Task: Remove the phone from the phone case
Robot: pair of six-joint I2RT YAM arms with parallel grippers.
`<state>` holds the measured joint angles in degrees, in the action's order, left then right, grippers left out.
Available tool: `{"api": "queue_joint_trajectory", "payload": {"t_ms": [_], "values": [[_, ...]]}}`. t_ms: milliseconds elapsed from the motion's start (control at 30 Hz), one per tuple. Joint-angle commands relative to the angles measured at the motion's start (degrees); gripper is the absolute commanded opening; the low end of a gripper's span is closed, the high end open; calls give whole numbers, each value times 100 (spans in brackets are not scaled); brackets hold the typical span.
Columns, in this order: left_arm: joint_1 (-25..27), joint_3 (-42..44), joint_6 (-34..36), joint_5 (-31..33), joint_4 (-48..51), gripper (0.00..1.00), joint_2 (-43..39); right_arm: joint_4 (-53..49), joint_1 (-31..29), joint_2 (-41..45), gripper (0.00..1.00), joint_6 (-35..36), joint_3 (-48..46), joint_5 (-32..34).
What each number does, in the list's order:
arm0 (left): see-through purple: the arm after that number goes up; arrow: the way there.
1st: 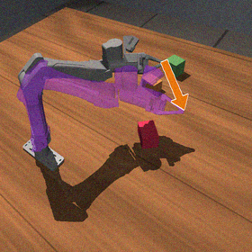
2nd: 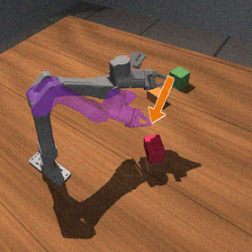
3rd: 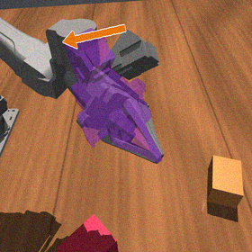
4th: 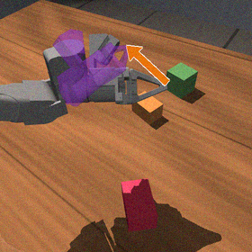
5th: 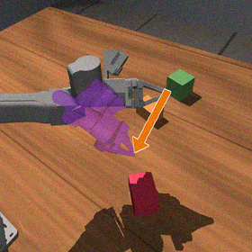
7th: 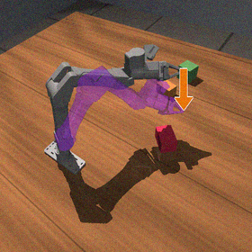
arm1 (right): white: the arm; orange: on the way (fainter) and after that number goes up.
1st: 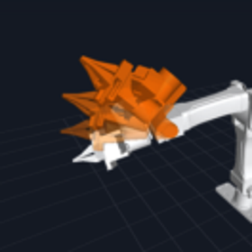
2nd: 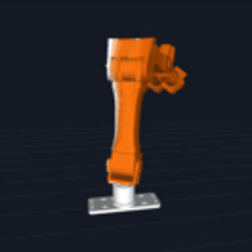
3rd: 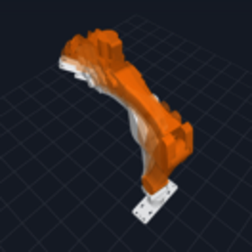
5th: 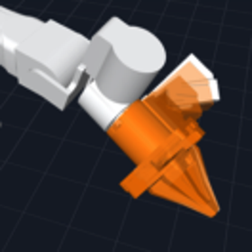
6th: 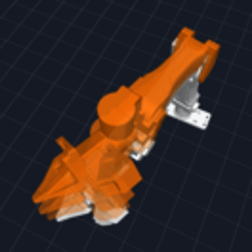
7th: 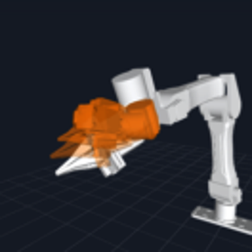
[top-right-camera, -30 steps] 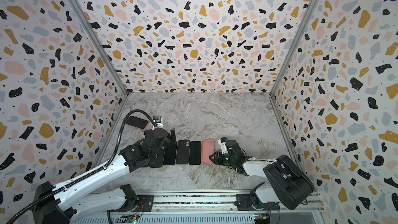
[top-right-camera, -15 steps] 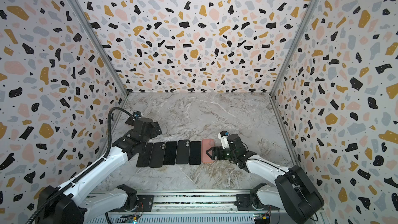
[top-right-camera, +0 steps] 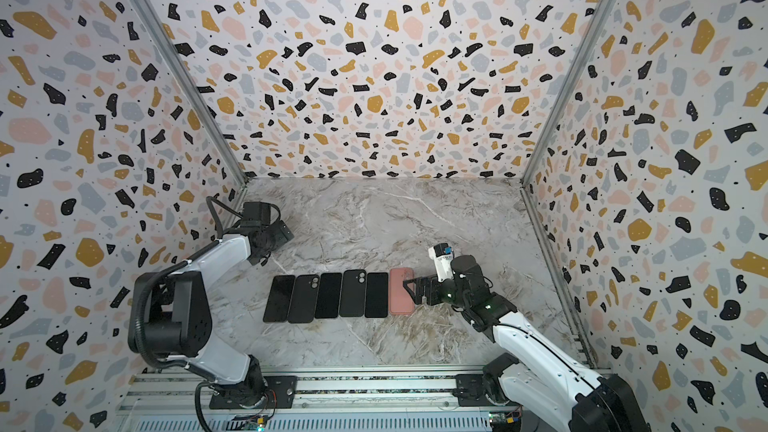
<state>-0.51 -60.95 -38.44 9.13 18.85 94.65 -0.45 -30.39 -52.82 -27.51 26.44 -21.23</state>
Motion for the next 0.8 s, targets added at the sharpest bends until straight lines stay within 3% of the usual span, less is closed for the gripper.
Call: {"api": "queue_joint_trajectory", "payload": {"t_ms": [0, 233, 767], "values": [[-28, -414, -287, -116, 287, 99, 211, -1, -50, 79, 99, 172, 125, -148], [-54, -1187, -1075, 405, 1244, 99, 927, 229, -68, 37, 99, 276, 38, -339], [-72, -2114, -1641, 248, 1827, 100, 2056, 559, -89, -51, 99, 386, -180, -479]]}}
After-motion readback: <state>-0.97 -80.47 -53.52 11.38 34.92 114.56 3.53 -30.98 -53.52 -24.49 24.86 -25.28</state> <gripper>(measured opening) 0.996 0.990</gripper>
